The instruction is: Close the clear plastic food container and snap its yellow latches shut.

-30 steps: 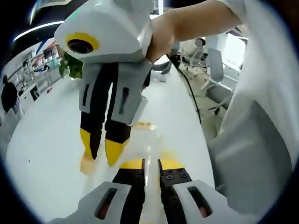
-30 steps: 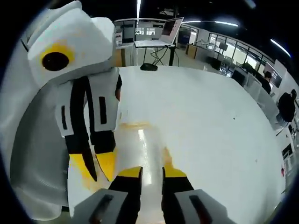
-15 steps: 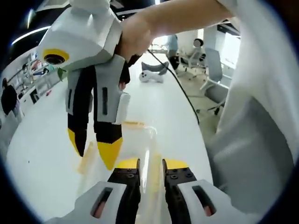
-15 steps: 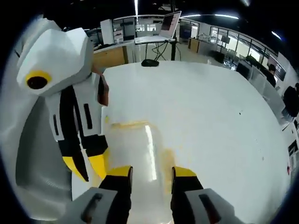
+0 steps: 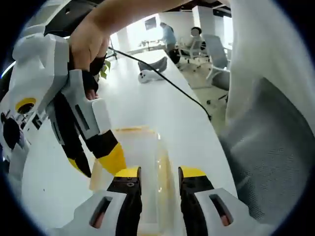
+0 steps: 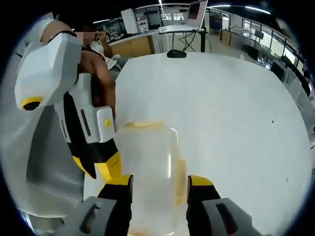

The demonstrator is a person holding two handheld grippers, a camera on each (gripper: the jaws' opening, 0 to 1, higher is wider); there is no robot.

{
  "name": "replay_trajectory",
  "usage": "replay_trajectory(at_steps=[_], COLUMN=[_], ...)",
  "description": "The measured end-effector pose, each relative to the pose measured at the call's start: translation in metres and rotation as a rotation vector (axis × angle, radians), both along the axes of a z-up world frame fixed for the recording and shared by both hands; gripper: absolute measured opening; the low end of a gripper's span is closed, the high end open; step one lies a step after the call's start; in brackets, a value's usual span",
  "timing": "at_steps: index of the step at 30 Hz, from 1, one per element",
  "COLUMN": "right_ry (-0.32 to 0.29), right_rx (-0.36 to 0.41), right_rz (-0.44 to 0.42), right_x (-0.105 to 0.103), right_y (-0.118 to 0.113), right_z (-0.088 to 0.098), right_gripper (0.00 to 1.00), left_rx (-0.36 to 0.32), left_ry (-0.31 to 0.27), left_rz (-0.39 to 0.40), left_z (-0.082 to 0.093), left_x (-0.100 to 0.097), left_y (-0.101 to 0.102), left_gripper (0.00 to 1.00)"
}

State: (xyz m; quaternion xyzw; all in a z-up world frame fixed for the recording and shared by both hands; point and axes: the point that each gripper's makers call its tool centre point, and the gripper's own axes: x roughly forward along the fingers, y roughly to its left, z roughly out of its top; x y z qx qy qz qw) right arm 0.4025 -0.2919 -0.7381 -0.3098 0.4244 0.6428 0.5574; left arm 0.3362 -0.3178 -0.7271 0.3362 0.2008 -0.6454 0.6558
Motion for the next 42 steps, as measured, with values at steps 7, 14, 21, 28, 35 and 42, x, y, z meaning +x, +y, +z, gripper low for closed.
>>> replay_trajectory(at_steps=[7, 14, 21, 28, 35, 42], right_ry=[0.052, 0.107, 0.109, 0.129, 0.125, 0.085], right_rx=[-0.034, -0.069, -0.083, -0.082, -0.104, -0.034], right_rz=[-0.016, 0.001, 0.025, 0.019, 0.025, 0.11], right_x=[0.005, 0.003, 0.002, 0.002, -0.001, -0.009], right_y=[0.0, 0.001, 0.001, 0.001, 0.002, 0.021], right_z=[-0.004, -0.005, -0.006, -0.007, -0.007, -0.007], right_gripper=[0.47, 0.45, 0.46, 0.44, 0.43, 0.43], left_rx=[0.071, 0.125, 0.126, 0.141, 0.164, 0.136], left_ry=[-0.152, -0.321, -0.347, -0.284, -0.228, -0.183], left_rz=[-0.095, -0.126, -0.104, -0.078, -0.044, -0.048], left_z=[-0.005, -0.011, -0.011, -0.008, -0.007, 0.002], left_x=[-0.007, -0.005, -0.002, 0.0, 0.003, -0.012], left_y=[0.001, 0.0, -0.002, -0.003, -0.004, -0.02], left_gripper=[0.31, 0.32, 0.29, 0.27, 0.23, 0.03])
